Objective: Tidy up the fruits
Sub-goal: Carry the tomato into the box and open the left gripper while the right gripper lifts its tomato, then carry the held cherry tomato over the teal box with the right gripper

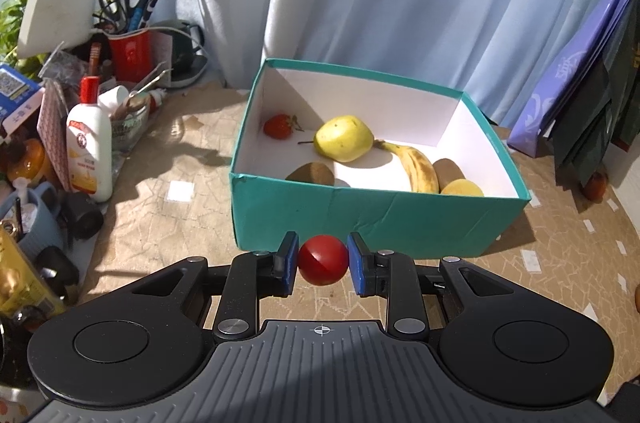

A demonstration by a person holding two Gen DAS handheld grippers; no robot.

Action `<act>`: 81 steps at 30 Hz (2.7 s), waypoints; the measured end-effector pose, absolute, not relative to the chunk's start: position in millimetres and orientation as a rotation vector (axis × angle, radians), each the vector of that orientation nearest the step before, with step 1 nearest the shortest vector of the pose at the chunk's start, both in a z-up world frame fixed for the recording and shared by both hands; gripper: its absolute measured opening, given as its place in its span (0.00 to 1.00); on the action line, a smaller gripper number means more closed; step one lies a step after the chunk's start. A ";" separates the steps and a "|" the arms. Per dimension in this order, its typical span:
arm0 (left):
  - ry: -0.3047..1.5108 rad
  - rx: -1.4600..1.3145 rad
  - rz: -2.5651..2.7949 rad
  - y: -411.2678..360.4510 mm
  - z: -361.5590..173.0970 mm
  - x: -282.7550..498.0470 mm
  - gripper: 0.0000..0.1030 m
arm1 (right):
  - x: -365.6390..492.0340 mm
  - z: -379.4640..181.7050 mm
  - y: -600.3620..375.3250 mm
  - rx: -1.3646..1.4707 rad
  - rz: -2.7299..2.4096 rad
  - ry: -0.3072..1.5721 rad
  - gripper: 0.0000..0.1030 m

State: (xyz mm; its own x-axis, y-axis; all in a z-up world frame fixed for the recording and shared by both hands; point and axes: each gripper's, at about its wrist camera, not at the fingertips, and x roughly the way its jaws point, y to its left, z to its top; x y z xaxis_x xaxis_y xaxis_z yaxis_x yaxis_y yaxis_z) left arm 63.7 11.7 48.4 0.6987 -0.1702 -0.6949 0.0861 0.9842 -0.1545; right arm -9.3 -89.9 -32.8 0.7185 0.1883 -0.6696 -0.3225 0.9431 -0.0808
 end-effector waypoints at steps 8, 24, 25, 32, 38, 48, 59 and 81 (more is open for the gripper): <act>0.724 -0.035 -0.134 -19.2 59.0 104.2 0.29 | -10.6 -7.1 -144.7 -0.113 0.079 0.658 0.27; 0.736 0.000 -0.078 -58.3 12.4 210.2 0.29 | -23.0 9.1 -190.9 -0.057 -0.076 0.610 0.27; 0.746 0.003 -0.073 -58.9 8.4 212.8 0.29 | -22.9 9.5 -192.9 -0.055 -0.083 0.608 0.27; 0.797 0.026 -0.052 -61.5 -10.7 222.5 0.29 | -23.4 12.1 -203.7 -0.041 -0.110 0.601 0.27; 0.819 0.031 -0.041 -60.4 -19.0 227.2 0.31 | -17.9 13.0 -206.1 -0.036 -0.111 0.593 0.27; 0.796 0.033 -0.042 -61.6 -15.2 221.9 0.68 | -9.4 17.6 -206.8 -0.037 -0.111 0.565 0.27; 0.775 0.026 -0.022 -55.8 -7.0 210.5 0.93 | -2.4 22.8 -207.0 -0.045 -0.110 0.536 0.27; 0.740 0.018 -0.075 -49.2 21.8 174.6 1.00 | -7.4 30.4 -204.7 -0.037 -0.105 0.494 0.27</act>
State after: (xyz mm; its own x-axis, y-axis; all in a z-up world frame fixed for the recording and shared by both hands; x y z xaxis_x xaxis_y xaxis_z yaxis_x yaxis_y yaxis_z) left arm 174.6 -49.2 21.8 0.7361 -0.0619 -0.6740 0.0748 0.9972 -0.0099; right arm -7.4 -204.7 30.4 0.8753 -0.1101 -0.4709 0.0920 0.9939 -0.0613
